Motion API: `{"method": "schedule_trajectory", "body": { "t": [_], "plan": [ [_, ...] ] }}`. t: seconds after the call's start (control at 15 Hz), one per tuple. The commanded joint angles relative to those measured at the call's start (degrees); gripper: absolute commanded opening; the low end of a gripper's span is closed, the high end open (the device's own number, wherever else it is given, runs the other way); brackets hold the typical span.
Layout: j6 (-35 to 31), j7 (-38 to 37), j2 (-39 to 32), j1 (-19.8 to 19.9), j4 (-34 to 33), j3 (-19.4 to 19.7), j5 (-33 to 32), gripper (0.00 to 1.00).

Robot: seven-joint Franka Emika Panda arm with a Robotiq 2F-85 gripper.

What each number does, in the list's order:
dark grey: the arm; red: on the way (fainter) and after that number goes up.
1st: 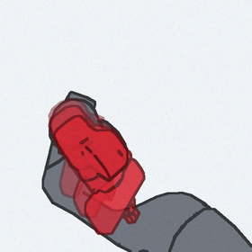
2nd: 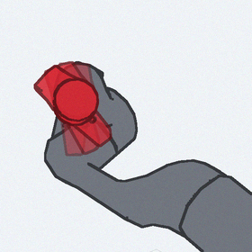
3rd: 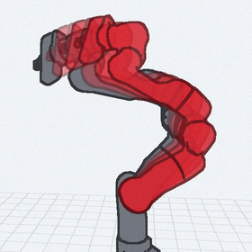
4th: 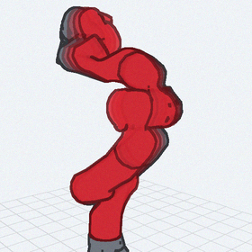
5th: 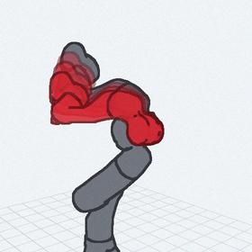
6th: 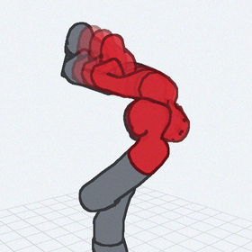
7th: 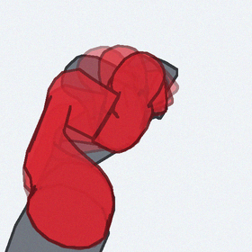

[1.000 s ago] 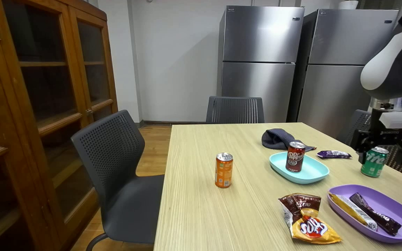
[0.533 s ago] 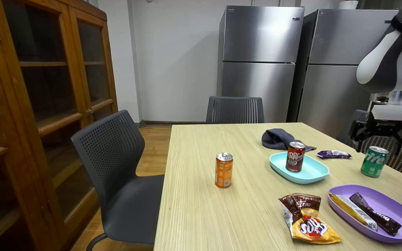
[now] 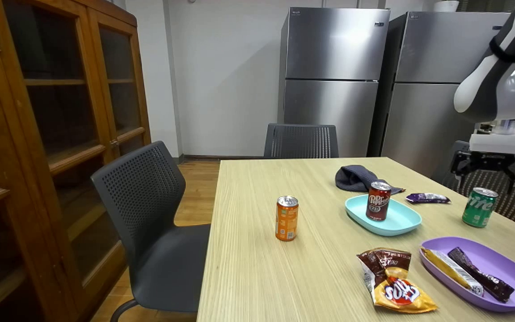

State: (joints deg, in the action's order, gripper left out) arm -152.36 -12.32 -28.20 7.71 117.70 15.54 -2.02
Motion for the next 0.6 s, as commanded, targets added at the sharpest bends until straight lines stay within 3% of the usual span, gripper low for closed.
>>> {"method": "schedule_trajectory", "body": {
  "t": [0.0, 0.53],
  "plan": [
    [3.08, -3.56, -3.37, -0.08, -5.42, 1.14, 0.21, 1.00],
    [6.24, -5.77, -7.71, 0.72, -11.25, 1.70, 1.07, 1.00]
  ]
}}
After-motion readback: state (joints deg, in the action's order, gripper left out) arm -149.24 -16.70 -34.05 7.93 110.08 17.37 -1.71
